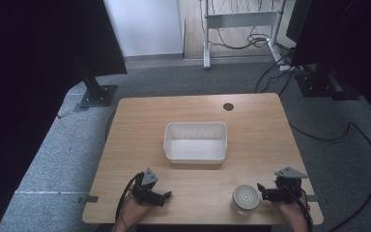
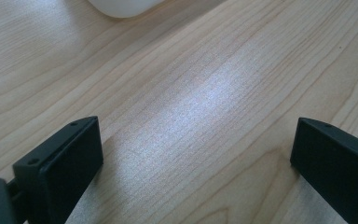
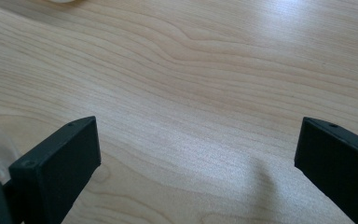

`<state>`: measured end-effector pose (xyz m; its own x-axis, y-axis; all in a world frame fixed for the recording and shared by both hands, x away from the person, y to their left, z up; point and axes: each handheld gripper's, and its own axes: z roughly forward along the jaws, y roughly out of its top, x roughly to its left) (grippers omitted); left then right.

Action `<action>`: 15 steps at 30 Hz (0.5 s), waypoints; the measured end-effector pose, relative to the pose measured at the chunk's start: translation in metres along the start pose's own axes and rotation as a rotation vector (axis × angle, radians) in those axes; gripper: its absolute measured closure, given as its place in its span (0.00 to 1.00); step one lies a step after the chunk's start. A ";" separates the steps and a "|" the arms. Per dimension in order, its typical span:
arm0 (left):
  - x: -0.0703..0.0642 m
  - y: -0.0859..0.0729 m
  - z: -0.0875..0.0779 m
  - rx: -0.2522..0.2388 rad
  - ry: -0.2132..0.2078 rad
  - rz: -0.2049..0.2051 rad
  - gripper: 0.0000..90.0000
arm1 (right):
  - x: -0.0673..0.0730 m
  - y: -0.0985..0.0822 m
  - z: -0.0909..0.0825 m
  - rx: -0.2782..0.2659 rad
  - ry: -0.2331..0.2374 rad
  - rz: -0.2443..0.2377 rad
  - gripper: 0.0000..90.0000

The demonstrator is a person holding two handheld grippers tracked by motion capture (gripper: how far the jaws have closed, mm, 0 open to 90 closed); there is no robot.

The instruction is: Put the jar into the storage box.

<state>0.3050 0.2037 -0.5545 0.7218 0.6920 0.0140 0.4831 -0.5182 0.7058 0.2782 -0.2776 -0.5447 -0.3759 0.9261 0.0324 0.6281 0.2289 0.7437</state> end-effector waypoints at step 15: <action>0.000 0.000 0.000 0.000 0.007 -0.007 0.02 | 0.010 -0.006 -0.020 -0.010 0.021 -0.033 0.01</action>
<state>0.3051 0.2037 -0.5544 0.7147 0.6993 0.0138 0.4884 -0.5130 0.7059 0.2571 -0.2754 -0.5358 -0.4103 0.9117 0.0214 0.6080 0.2560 0.7515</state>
